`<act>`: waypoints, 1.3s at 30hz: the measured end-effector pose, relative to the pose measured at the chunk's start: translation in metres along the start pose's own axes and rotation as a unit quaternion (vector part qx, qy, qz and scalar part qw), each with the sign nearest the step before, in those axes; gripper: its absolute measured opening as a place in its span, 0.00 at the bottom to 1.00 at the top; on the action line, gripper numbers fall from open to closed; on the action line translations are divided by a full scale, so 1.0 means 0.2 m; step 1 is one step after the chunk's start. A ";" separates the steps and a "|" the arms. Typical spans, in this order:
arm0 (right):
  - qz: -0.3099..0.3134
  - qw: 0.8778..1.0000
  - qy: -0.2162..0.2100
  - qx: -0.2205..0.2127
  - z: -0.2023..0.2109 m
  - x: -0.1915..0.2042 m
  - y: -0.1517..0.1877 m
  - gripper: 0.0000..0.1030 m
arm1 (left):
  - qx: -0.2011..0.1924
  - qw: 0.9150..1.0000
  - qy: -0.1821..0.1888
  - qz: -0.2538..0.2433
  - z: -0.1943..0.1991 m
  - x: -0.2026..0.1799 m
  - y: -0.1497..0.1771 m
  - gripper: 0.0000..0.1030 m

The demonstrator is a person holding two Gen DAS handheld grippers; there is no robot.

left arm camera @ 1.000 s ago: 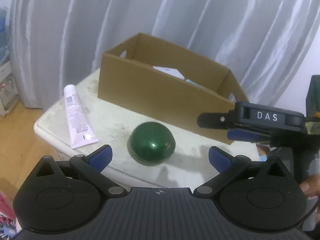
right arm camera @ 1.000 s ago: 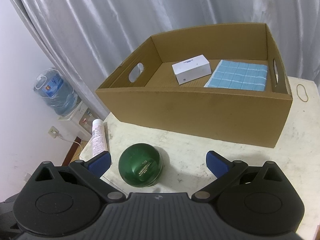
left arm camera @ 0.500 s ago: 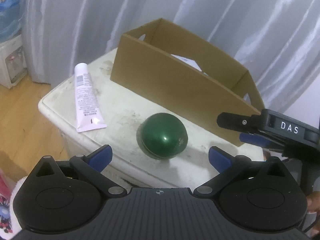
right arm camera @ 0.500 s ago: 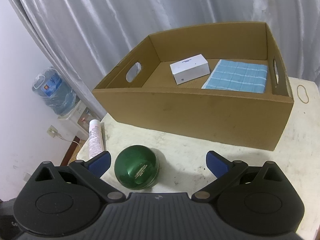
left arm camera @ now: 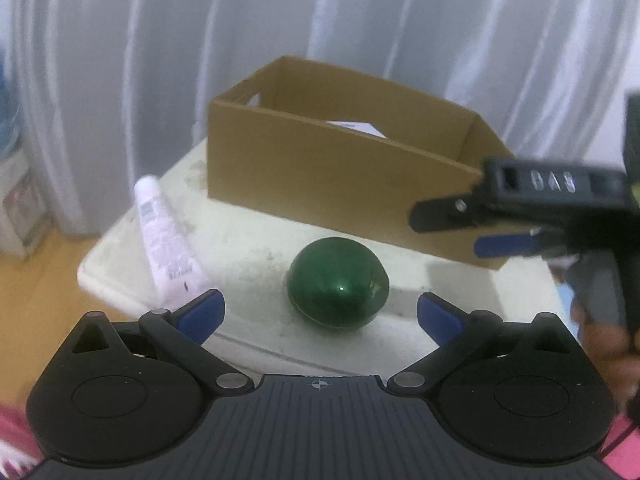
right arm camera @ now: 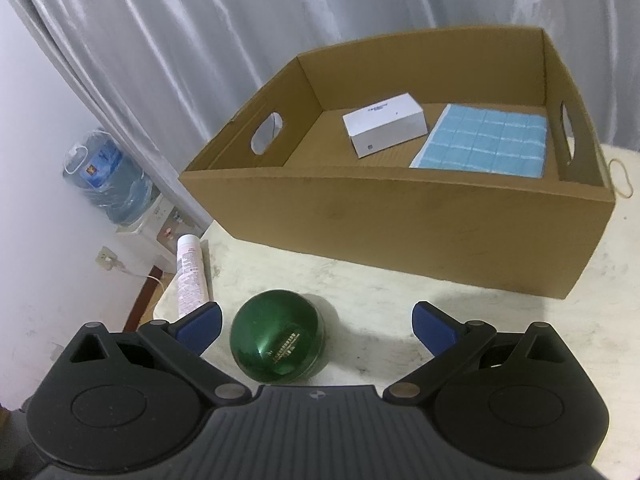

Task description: Organize objects

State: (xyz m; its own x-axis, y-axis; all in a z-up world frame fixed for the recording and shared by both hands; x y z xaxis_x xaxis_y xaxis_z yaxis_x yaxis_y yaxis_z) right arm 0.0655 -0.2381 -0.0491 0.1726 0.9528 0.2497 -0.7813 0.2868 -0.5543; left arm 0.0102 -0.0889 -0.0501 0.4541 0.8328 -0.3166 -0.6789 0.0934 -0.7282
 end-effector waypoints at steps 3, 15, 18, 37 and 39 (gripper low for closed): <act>-0.019 1.000 -0.018 0.013 -0.03 -0.01 -0.01 1.00 | 0.007 0.999 0.002 -0.041 -0.04 -0.02 0.00 1.00; -0.036 0.995 -0.043 0.077 -0.22 0.05 -0.01 0.97 | 0.095 0.981 0.004 -0.170 -0.30 -0.08 0.06 0.99; -0.020 0.995 -0.040 0.084 -0.26 0.08 0.00 0.95 | 0.103 0.981 0.010 -0.162 -0.34 -0.05 0.06 0.98; 0.045 0.988 -0.029 0.144 -0.44 0.23 0.05 0.81 | 0.113 0.985 0.032 -0.123 -0.45 0.01 0.08 0.80; 0.038 0.988 -0.031 0.149 -0.45 0.23 0.06 0.81 | 0.110 0.986 0.032 -0.124 -0.46 0.00 0.08 0.80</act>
Point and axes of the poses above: each gripper's, at about its wrist camera, not at the fingertips, and z roughly against the way its jaws point, x to its left, y to its underside, the point moved 5 cm from there along -z, roughly the way its jaws point, and after that the axes turned 13 degrees about y, right-handed, at the moved point
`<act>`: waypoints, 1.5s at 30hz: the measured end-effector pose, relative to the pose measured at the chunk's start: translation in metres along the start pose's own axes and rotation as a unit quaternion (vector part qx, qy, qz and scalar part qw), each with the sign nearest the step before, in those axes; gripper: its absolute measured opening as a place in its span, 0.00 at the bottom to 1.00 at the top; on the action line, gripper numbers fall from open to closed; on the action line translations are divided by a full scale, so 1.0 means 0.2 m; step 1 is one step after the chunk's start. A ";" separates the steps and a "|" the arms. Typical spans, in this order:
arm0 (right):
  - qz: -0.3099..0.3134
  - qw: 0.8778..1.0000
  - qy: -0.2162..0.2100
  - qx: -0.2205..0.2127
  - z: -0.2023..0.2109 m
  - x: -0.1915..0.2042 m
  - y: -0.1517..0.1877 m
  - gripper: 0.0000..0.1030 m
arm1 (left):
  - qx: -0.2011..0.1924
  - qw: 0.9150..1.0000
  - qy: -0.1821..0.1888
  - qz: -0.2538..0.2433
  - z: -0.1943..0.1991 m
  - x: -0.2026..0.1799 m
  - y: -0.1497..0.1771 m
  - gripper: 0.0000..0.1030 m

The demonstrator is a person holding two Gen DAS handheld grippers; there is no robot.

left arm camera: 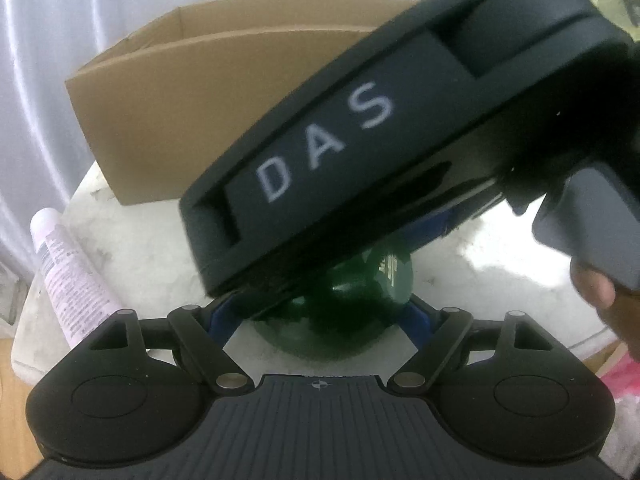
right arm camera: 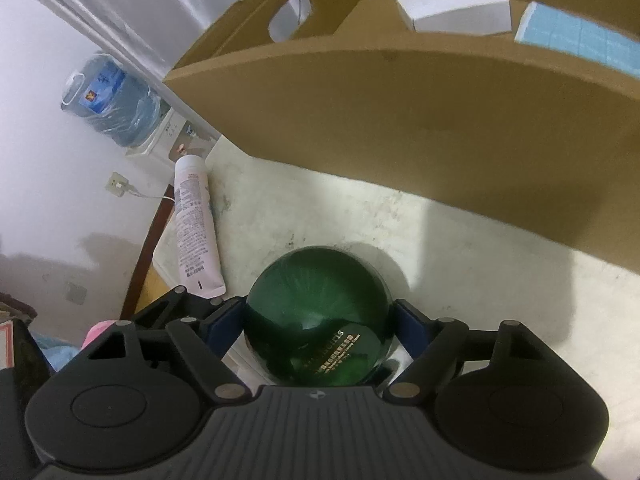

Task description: Organize objects

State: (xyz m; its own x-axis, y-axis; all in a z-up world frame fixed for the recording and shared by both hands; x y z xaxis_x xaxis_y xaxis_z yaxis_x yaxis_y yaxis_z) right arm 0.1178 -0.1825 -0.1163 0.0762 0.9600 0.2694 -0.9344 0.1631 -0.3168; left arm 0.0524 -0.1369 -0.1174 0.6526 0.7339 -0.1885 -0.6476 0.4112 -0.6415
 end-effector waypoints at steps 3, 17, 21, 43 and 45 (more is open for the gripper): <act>-0.002 1.000 -0.002 0.001 -0.01 -0.01 0.00 0.81 | -0.005 1.000 0.000 -0.002 0.00 -0.01 0.00 0.80; 0.003 1.000 -0.006 -0.011 -0.03 -0.01 0.00 0.81 | -0.031 1.000 -0.007 -0.001 0.02 -0.06 0.02 0.79; 0.001 1.000 -0.006 -0.007 -0.02 -0.02 0.00 0.81 | -0.031 0.999 -0.009 0.002 0.03 -0.08 0.02 0.79; -0.008 0.997 -0.050 -0.052 0.29 -0.01 -0.01 0.81 | -0.077 0.996 -0.047 0.008 0.31 -0.32 -0.10 0.79; -0.003 0.996 -0.057 -0.068 0.35 0.00 -0.04 0.81 | -0.086 0.995 -0.057 0.001 0.36 -0.34 -0.15 0.79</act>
Point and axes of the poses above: each gripper's, at about its wrist camera, not at the fingertips, and z roughly against the way its jaws point, x to its left, y to its underside, the point moved 5 cm from there along -z, roughly the way its jaws point, and after that the axes turned 13 degrees about y, right-handed, at the moved point
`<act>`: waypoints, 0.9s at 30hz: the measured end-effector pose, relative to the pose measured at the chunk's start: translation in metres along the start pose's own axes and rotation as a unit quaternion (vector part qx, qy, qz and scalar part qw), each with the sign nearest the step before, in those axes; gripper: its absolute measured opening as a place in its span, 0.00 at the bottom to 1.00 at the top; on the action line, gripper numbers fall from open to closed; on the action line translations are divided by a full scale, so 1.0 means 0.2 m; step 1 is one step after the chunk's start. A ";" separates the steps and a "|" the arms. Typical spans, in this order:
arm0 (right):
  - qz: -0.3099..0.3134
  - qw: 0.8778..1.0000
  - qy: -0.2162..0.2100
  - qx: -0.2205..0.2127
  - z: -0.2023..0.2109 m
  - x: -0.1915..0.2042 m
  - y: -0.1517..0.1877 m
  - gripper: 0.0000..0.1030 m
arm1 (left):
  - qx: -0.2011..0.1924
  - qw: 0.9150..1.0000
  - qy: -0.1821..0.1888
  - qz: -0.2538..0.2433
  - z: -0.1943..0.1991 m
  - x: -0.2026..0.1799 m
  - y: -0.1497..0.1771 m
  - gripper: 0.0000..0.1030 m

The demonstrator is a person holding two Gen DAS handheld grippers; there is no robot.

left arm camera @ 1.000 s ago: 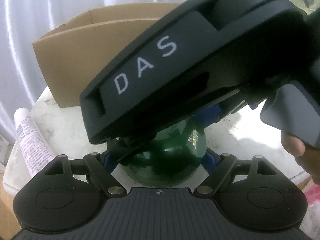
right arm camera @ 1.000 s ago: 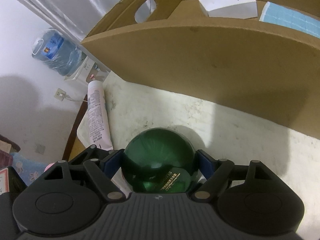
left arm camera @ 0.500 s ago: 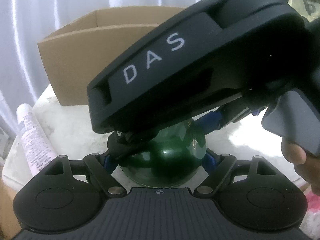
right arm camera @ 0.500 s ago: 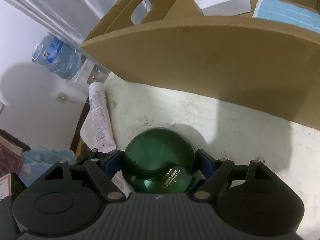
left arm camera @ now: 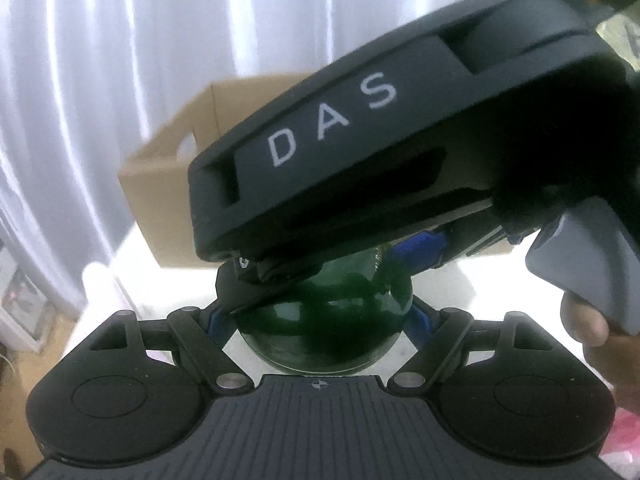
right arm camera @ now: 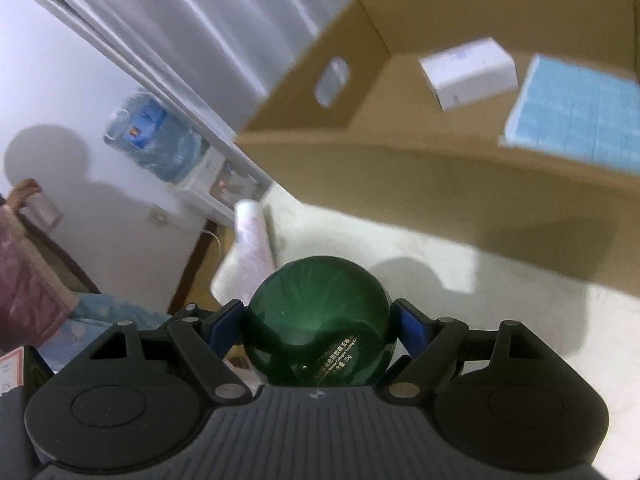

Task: Organize objects
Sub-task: 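Lift the green jar with the right gripper and carry it into the cardboard box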

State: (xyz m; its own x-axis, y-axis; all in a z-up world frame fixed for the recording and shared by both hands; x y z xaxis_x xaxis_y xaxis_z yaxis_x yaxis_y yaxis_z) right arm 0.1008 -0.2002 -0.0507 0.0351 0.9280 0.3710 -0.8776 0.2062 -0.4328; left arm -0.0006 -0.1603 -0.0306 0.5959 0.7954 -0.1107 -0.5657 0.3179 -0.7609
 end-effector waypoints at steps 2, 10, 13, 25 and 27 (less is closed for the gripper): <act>0.005 1.000 -0.007 -0.019 0.06 0.02 -0.05 0.81 | -0.012 1.000 -0.007 -0.006 0.04 -0.01 -0.07 0.79; 0.020 0.996 -0.020 -0.083 0.25 0.03 -0.35 0.81 | -0.051 0.998 -0.015 -0.034 0.07 -0.05 -0.44 0.79; 0.028 0.995 -0.013 -0.096 0.28 0.01 -0.50 0.81 | -0.050 0.998 -0.008 -0.032 0.01 -0.03 -0.58 0.79; -0.027 0.998 0.003 0.049 -0.21 -0.23 -0.91 0.81 | 0.103 0.990 0.060 0.078 -0.55 0.24 -0.80 0.80; -0.046 0.996 -0.001 0.079 -0.30 -0.28 -0.90 0.81 | 0.133 0.987 0.056 0.072 -0.64 0.24 -0.78 0.80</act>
Point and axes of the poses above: each gripper's, at about its wrist camera, not at the fingertips, and z roughly against the way its jaws point, x to its left, y to its underside, the point moved 5 cm from there along -z, roughly the way its jaws point, and after that the axes turned 13 degrees about y, right-handed, at the moved point
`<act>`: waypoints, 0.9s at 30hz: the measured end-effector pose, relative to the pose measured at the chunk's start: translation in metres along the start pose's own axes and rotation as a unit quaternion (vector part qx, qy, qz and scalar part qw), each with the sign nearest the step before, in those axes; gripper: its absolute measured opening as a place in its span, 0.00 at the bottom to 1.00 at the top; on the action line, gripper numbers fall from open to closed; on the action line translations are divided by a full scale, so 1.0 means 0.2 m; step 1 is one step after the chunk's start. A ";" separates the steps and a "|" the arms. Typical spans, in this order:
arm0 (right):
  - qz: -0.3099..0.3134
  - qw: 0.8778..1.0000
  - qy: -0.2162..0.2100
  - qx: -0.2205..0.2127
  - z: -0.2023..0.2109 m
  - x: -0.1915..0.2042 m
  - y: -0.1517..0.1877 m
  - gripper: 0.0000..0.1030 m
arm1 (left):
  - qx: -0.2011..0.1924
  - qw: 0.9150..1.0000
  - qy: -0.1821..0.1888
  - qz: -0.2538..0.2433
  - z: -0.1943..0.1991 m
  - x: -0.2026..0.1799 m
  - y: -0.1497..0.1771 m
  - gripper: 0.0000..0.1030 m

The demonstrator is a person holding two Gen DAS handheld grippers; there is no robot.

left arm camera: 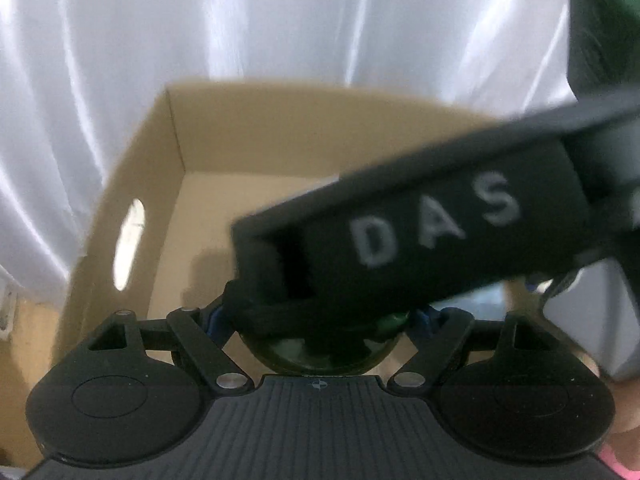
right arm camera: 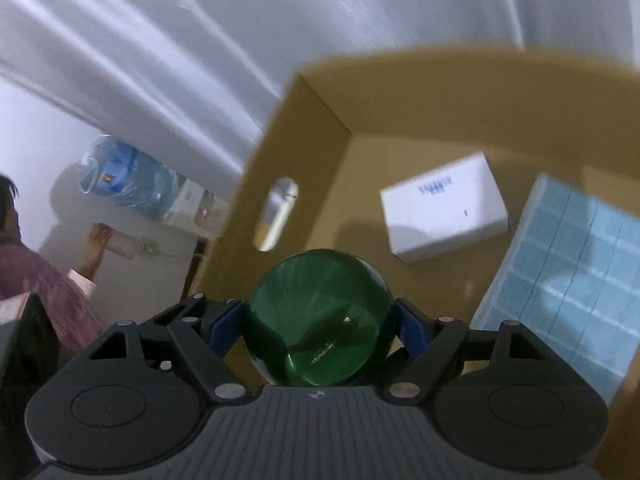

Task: Organize objects
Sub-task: 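Lift the green jar with the right gripper and carry it into the cardboard box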

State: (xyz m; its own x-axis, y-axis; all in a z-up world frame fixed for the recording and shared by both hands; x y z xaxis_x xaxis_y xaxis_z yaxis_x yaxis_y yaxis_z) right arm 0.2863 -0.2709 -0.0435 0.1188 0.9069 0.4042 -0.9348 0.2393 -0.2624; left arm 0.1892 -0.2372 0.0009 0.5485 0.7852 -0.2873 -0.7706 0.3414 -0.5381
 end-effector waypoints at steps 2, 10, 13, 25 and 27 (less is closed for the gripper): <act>-0.016 1.000 -0.002 0.026 -0.08 -0.05 -0.01 0.81 | 0.027 1.000 0.000 0.002 -0.07 0.01 0.00 0.80; -0.066 0.994 -0.029 0.082 -0.27 -0.20 -0.02 0.81 | 0.104 0.994 -0.011 0.014 -0.23 0.01 -0.02 0.80; -0.066 0.993 -0.018 0.092 -0.31 -0.23 0.00 0.81 | 0.126 0.992 -0.019 0.000 -0.25 -0.02 -0.02 0.81; -0.050 0.996 -0.005 0.071 -0.26 -0.23 0.04 0.77 | 0.104 0.994 -0.004 0.022 -0.18 -0.10 0.02 0.84; -0.042 0.997 0.000 0.063 -0.22 -0.22 0.00 0.77 | 0.089 0.996 -0.001 0.022 -0.13 -0.12 0.02 0.84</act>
State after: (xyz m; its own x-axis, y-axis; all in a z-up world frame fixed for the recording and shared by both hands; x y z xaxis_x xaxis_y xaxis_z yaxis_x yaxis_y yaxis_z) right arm 0.2958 -0.2949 -0.0998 0.1979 0.8855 0.4203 -0.9561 0.2690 -0.1165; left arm 0.1826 -0.2680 -0.0152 0.5124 0.8027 -0.3052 -0.8394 0.3932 -0.3752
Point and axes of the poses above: each gripper's, at about its wrist camera, not at the fingertips, and z roughly against the way its jaws point, x to its left, y to its underside, the point moved 5 cm from there along -z, roughly the way its jaws point, and after that the axes turned 13 degrees about y, right-handed, at the moved point
